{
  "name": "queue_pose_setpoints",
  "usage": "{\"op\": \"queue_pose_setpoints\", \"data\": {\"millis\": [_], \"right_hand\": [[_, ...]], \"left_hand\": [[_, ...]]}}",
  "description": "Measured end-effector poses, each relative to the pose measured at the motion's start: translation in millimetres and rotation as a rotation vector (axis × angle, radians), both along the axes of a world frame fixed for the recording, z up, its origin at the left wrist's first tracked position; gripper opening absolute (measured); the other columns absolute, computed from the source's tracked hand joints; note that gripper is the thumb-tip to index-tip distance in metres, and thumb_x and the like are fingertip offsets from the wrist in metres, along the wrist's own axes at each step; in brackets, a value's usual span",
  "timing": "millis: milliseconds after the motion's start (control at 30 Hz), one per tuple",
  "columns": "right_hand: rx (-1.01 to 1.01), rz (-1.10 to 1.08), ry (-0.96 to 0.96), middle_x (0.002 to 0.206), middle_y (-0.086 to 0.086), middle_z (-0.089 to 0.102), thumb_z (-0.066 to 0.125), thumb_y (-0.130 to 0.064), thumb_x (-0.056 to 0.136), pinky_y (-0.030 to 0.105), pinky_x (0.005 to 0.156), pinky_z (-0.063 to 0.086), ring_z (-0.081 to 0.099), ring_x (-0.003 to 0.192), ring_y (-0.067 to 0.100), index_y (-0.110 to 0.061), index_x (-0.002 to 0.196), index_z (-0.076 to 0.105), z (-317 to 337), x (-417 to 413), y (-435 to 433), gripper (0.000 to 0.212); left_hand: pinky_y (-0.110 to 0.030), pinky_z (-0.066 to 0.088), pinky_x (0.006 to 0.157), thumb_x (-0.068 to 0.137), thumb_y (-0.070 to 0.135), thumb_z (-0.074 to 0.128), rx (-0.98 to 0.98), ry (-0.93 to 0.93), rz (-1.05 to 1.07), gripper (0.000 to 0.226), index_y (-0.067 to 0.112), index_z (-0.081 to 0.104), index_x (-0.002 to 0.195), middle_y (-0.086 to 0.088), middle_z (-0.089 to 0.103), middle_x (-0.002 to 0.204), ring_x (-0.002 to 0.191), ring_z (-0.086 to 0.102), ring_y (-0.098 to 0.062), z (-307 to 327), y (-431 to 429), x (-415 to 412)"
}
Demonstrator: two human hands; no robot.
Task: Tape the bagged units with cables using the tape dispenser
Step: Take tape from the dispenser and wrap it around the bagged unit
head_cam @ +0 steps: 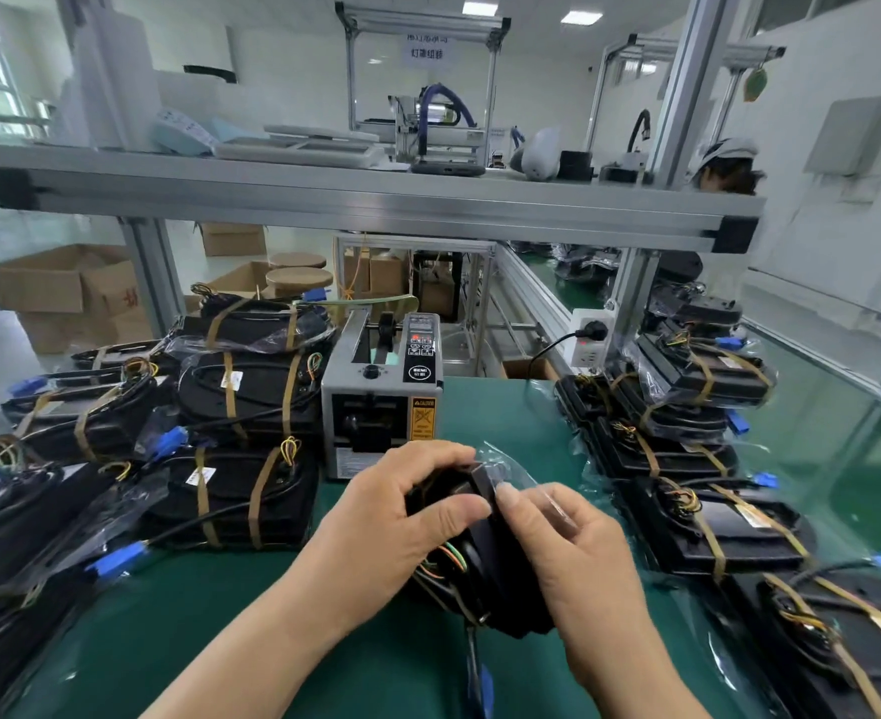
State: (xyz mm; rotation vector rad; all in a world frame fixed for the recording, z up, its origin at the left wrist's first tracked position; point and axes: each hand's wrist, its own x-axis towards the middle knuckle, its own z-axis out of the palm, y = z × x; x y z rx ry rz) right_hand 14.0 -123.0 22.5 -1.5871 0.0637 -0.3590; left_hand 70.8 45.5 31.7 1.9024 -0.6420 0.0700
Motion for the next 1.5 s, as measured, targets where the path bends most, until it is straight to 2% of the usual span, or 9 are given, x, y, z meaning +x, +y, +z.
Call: {"op": "queue_pose_setpoints", "data": {"millis": [167,333,433,567,767,900,1100,1300,1500], "right_hand": [[-0.183,0.077,-0.035,0.095,-0.023,0.075,0.073,-0.044,0.074,0.008,0.073,0.049,0.07,0.09,-0.006,-0.058,0.094,0.071,10,-4,-9,0.024],[-0.062,-0.026,-0.092,0.093,-0.008,0.079,0.055,-0.034,0.099,0.033,0.082,0.055,0.074,0.092,0.011,-0.039,0.094,0.079,-3,-9,-5,0.026],[0.143,-0.086,-0.076,0.097,0.004,0.079,0.049,-0.046,0.093,0.041,0.084,0.056,0.075,0.094,0.024,-0.024,0.095,0.08,-18,-10,4,0.038],[0.287,-0.116,-0.093,0.101,0.008,0.078,0.06,-0.045,0.083,0.039,0.084,0.058,0.074,0.098,0.025,-0.02,0.098,0.08,-34,-12,15,0.035],[0.305,-0.16,-0.174,0.097,0.003,0.079,0.076,-0.033,0.065,0.016,0.075,0.056,0.075,0.094,0.014,-0.025,0.092,0.083,-45,-7,14,0.029],[0.302,-0.229,-0.173,0.102,-0.001,0.079,0.073,-0.032,0.07,0.022,0.09,0.054,0.072,0.104,0.012,-0.028,0.095,0.082,-53,-3,9,0.027],[0.33,-0.263,-0.207,0.096,0.0,0.079,0.073,-0.025,0.074,0.011,0.075,0.055,0.075,0.092,0.01,-0.025,0.094,0.082,-51,-4,15,0.022],[0.324,-0.24,-0.236,0.09,-0.003,0.079,0.072,-0.017,0.073,0.004,0.071,0.051,0.074,0.087,0.0,-0.028,0.087,0.083,-42,-7,18,0.021],[0.351,-0.217,-0.211,0.093,0.002,0.079,0.073,-0.015,0.069,0.011,0.072,0.055,0.075,0.089,0.009,-0.024,0.088,0.083,-42,-10,16,0.023]], "left_hand": [[-0.029,0.041,0.108,0.069,0.067,0.07,0.02,-0.004,0.003,0.074,0.045,0.049,0.136,0.023,0.061,0.124,0.12,0.055,0.003,-1,-3,-12],[-0.026,0.042,0.104,0.07,0.065,0.069,0.079,-0.04,-0.013,0.074,0.052,0.04,0.137,0.026,0.057,0.126,0.122,0.051,0.003,0,-6,-19],[-0.013,0.037,0.1,0.073,0.061,0.072,0.113,-0.058,0.002,0.068,0.061,0.038,0.132,0.031,0.054,0.126,0.121,0.049,0.007,-2,-7,-20],[-0.002,0.03,0.099,0.077,0.044,0.081,0.141,-0.075,0.017,0.07,0.048,0.044,0.137,0.036,0.053,0.126,0.123,0.046,0.013,-6,-7,-21],[-0.008,0.033,0.103,0.071,0.052,0.078,0.104,-0.12,-0.007,0.064,0.044,0.056,0.131,0.031,0.054,0.131,0.127,0.046,0.008,-14,-4,-28],[-0.016,0.05,0.074,0.089,0.033,0.07,-0.359,0.197,0.482,0.005,0.034,0.075,0.09,0.014,0.073,0.088,0.085,0.067,-0.006,-21,6,5],[-0.016,0.041,0.044,0.097,0.023,0.062,-0.678,0.833,0.606,0.02,0.009,0.068,0.083,0.005,0.06,0.055,0.046,0.047,-0.005,-21,12,85],[-0.013,0.035,0.032,0.096,0.021,0.064,-0.723,0.94,0.625,0.025,0.009,0.064,0.074,0.003,0.058,0.057,0.04,0.047,-0.003,-11,1,113],[-0.011,0.029,0.03,0.092,0.015,0.067,-0.809,0.966,0.729,0.006,0.013,0.062,0.093,0.003,0.056,0.058,0.028,0.045,-0.002,-5,-13,126]]}}
